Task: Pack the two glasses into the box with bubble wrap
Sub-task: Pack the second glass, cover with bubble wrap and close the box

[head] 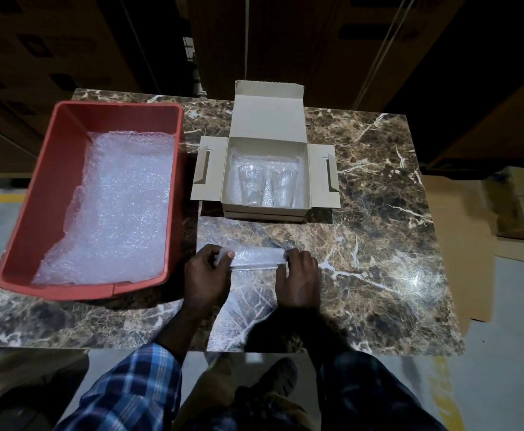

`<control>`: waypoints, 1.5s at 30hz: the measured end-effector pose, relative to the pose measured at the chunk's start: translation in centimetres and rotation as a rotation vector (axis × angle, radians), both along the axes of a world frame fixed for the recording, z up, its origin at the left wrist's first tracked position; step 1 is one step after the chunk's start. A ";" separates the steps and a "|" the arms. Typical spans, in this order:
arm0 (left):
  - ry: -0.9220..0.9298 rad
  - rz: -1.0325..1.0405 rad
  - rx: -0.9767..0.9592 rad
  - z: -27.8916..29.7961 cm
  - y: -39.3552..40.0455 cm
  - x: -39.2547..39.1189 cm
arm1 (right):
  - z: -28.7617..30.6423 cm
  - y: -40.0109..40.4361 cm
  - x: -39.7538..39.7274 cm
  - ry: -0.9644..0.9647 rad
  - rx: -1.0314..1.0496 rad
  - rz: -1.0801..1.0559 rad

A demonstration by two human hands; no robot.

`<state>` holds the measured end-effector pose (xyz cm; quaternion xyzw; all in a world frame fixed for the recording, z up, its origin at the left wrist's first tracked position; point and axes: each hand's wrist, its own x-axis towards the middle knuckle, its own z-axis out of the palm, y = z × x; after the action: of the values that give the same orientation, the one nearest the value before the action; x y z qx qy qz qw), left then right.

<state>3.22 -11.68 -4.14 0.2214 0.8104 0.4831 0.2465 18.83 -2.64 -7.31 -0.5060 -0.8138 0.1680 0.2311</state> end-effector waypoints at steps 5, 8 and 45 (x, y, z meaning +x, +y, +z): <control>-0.104 0.088 0.016 -0.6 -0.2 -0.3 | -0.3 0.0 0.2 -0.096 0.060 0.054; -0.002 0.068 -0.030 -1.2 -0.1 -0.4 | -0.3 0.1 0.3 -0.094 0.079 0.065; 0.791 -0.490 -0.154 -2.1 -2.5 0.3 | 0.8 0.8 0.0 -0.064 0.010 -0.003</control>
<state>3.53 -14.22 -6.20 0.5542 0.7995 0.2280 0.0412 18.86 -1.89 -6.56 -0.5113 -0.8207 0.1473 0.2080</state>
